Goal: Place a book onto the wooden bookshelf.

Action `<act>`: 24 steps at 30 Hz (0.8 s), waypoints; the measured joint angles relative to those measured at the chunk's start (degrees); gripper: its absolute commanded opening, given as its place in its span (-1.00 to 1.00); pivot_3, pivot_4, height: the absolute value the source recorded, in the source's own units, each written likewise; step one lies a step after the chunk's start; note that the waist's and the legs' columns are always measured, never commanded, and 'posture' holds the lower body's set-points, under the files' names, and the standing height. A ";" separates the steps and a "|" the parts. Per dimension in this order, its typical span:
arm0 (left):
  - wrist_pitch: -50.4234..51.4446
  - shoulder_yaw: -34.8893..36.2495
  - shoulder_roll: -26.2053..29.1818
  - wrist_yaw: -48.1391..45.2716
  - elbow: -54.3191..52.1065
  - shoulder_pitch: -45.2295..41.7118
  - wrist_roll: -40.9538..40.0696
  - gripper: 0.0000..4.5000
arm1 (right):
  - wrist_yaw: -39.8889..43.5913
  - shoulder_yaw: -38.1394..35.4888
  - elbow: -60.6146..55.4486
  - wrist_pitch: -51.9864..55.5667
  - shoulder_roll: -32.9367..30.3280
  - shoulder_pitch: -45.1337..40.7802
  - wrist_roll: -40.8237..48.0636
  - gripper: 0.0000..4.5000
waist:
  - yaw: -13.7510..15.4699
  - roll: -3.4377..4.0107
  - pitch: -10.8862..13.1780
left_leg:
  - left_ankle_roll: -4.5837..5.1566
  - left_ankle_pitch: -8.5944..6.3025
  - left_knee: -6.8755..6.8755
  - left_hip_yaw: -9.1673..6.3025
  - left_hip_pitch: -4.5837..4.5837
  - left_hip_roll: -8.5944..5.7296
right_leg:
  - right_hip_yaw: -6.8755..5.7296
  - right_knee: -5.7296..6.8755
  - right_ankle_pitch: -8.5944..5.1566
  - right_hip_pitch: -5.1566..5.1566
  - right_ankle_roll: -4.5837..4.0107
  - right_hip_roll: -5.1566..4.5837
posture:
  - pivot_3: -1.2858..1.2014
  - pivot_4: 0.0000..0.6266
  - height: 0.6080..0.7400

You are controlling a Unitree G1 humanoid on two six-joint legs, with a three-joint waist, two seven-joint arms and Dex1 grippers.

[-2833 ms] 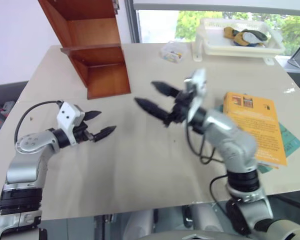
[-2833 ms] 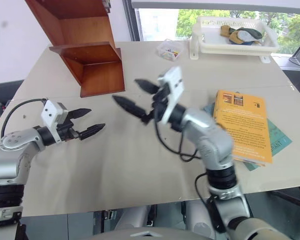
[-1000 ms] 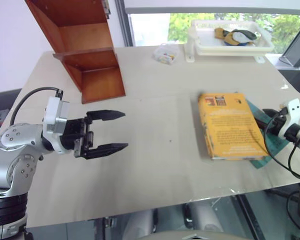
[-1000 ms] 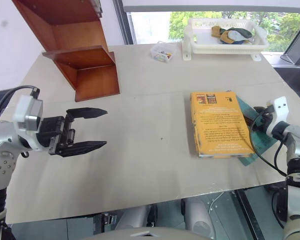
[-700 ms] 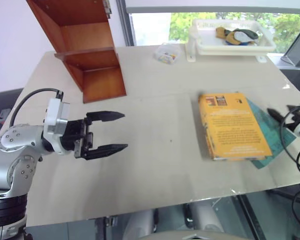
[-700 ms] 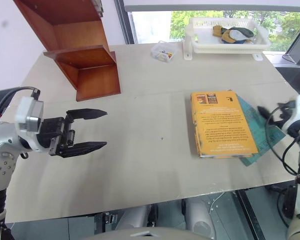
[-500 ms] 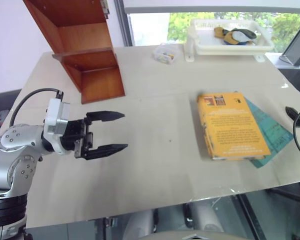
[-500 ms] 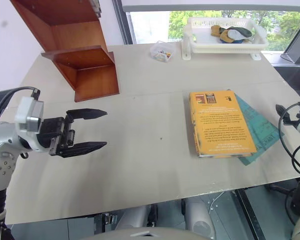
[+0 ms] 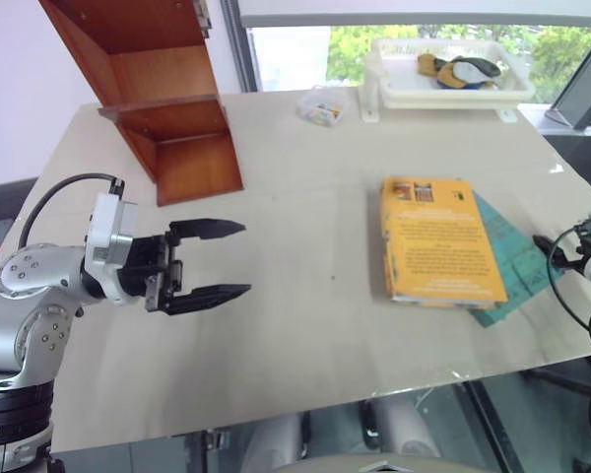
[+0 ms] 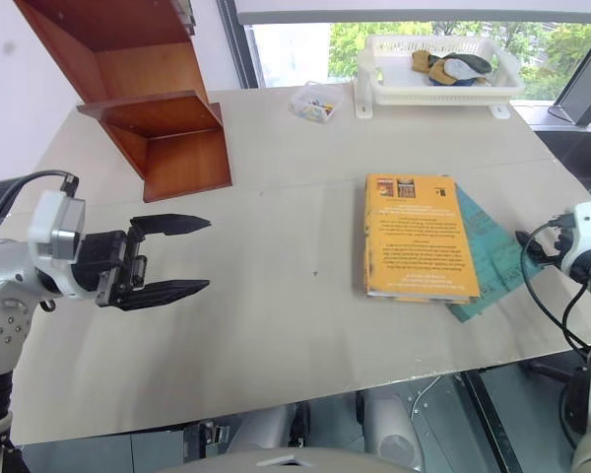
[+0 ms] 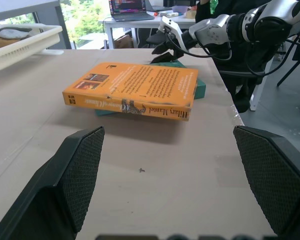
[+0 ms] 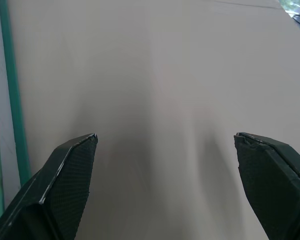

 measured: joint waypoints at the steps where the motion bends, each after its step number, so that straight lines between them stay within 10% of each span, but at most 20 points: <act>1: 0.00 0.00 0.00 -0.01 0.03 0.00 0.01 0.98 | 0.21 -0.01 -0.41 -0.08 0.42 0.16 0.28 1.00 | 0.00 -0.03 -0.02 | 0.00 0.00 0.00 0.00 0.02 0.01 | 0.00 0.00 0.00 0.01 0.00 0.01 | 0.03 -0.52 1.00; 24: 0.19 0.02 0.90 0.55 0.14 -0.20 0.11 0.98 | -7.10 3.55 -31.68 13.81 13.31 7.06 1.50 1.00 | 0.34 -0.13 -0.06 | -0.03 -0.01 0.00 0.02 -0.08 0.22 | 0.11 0.03 0.03 -0.14 -0.06 0.16 | 0.03 -0.52 1.00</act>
